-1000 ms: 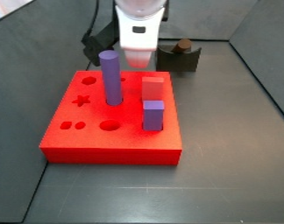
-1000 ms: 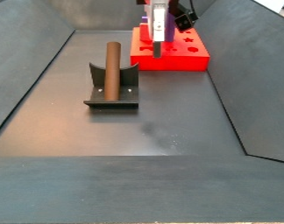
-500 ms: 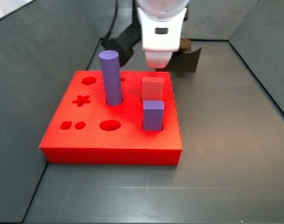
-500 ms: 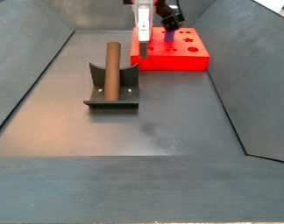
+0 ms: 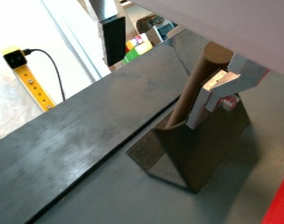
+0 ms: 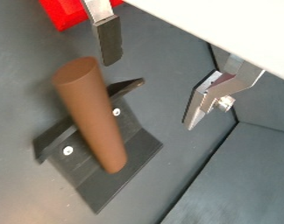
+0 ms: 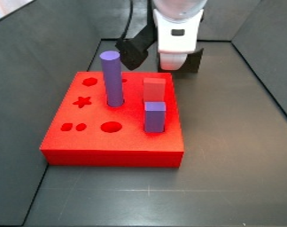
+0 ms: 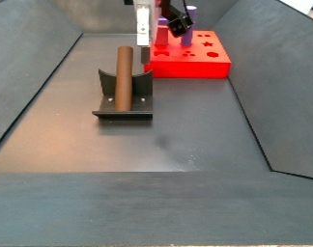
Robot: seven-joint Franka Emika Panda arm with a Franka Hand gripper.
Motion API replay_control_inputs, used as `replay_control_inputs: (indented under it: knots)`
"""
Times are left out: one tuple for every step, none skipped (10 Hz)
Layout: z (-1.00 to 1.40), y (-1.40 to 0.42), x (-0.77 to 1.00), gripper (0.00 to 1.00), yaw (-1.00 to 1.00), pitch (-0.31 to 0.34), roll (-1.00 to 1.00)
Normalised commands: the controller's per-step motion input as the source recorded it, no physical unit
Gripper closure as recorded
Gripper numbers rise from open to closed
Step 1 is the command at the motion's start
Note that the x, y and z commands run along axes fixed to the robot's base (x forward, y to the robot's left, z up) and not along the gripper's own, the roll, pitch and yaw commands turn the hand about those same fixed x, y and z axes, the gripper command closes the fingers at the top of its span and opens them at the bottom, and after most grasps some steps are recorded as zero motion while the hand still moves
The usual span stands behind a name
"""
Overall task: Pick up the oval object. Move up. Place the oval object on the fixture. Regrasp the oval object. Move to above the board. Insert the oval object.
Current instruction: Regrasp the oval object.
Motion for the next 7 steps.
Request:
replay_control_inputs:
  knots:
    - [-0.03, -0.01, 0.71, 0.00, 0.01, 0.123, 0.10]
    - [-0.03, -0.02, 0.64, 0.00, 0.02, 0.132, 0.11]
    - [-0.03, -0.02, 0.56, 0.00, 0.04, 0.139, 0.11]
    - [-0.03, -0.02, 0.47, 0.00, 0.06, 0.146, 0.11]
    - [-0.03, -0.02, 0.41, 0.00, 0.07, 0.146, 0.12]
    - [-0.03, -0.02, 0.32, 0.00, 0.08, 0.148, 0.11]
    - [-0.03, -0.02, 0.27, 0.00, 0.09, 0.146, 0.11]
